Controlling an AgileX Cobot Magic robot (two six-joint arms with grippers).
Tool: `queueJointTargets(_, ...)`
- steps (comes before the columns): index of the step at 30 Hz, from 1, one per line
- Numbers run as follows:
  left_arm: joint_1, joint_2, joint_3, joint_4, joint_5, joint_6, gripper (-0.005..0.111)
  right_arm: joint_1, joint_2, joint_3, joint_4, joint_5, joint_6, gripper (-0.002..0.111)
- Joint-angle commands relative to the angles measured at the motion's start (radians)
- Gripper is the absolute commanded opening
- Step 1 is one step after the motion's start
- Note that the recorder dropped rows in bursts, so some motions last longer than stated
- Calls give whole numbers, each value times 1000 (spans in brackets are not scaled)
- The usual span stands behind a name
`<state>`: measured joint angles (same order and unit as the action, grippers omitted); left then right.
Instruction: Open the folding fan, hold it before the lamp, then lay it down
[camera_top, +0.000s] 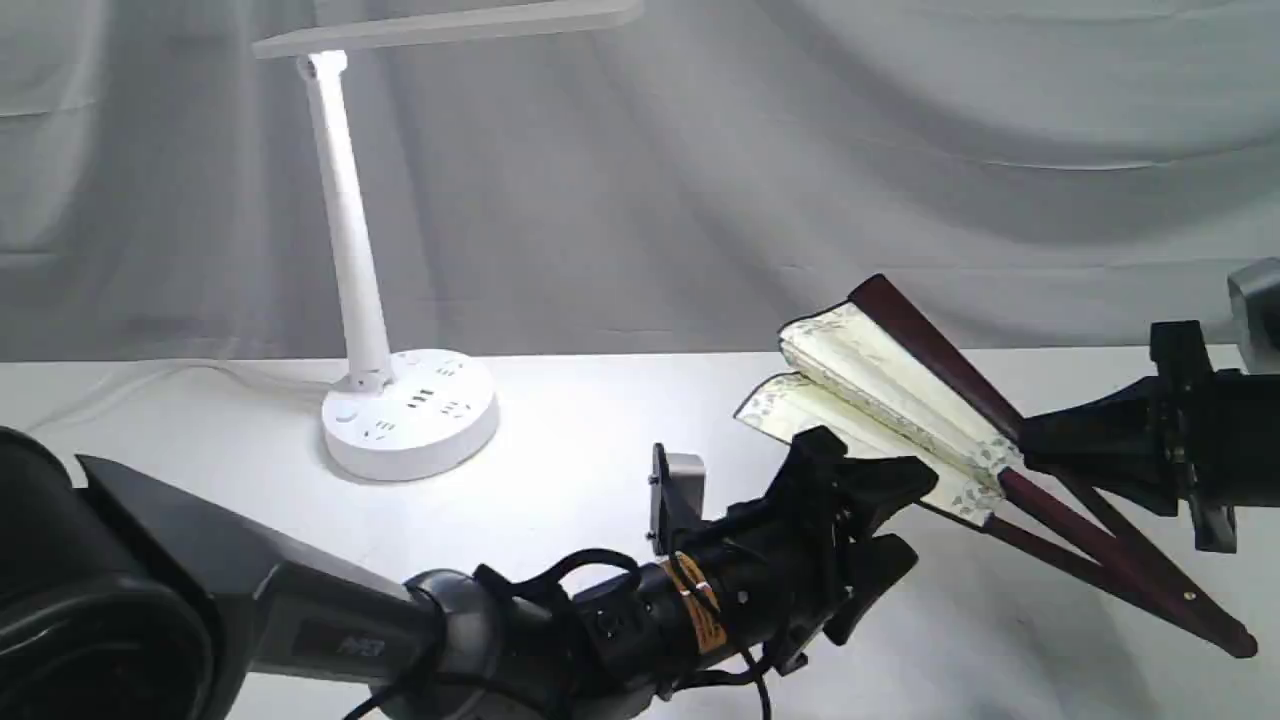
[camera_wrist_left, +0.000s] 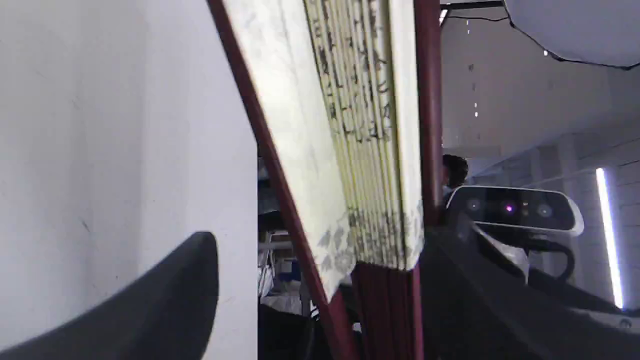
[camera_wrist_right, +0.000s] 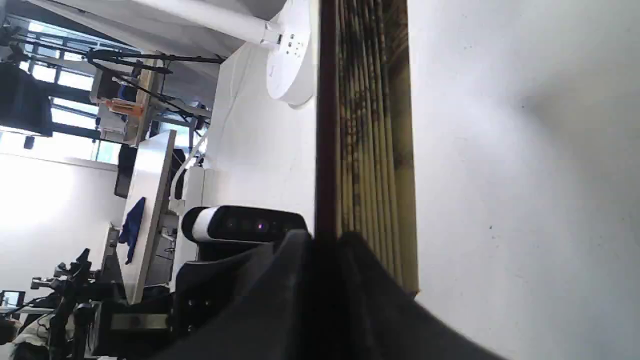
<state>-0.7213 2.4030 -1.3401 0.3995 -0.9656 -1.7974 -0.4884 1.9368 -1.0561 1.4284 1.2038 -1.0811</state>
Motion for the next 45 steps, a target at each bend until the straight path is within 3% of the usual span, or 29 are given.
queueJointTargets(1,-4,-1,-1,-110,2,43,56,0,-11,1,12,17,-15,0)
queueJointTargets(7,-4,-1,-1,-240,2,130,32,0,-11,1,4,17,-11,0)
queueJointTargets(14,-4,28,-50,-212,2,142,32,0,-11,1,4,17,2,0)
queueJointTargets(19,-9,57,-56,-169,17,15,32,0,-11,1,11,17,-2,0)
queueJointTargets(22,-9,60,-56,-125,23,-20,36,0,-11,1,24,17,-17,0)
queueJointTargets(29,-9,62,-66,-239,22,48,49,0,-11,1,5,17,-11,0)
queueJointTargets(37,-9,62,-125,-256,29,97,48,1,-11,1,-5,17,-2,0)
queueJointTargets(42,-9,62,-145,-256,31,97,34,1,-11,1,-5,17,4,0)
queueJointTargets(45,-9,62,-148,-258,39,100,32,1,-11,1,-5,17,4,0)
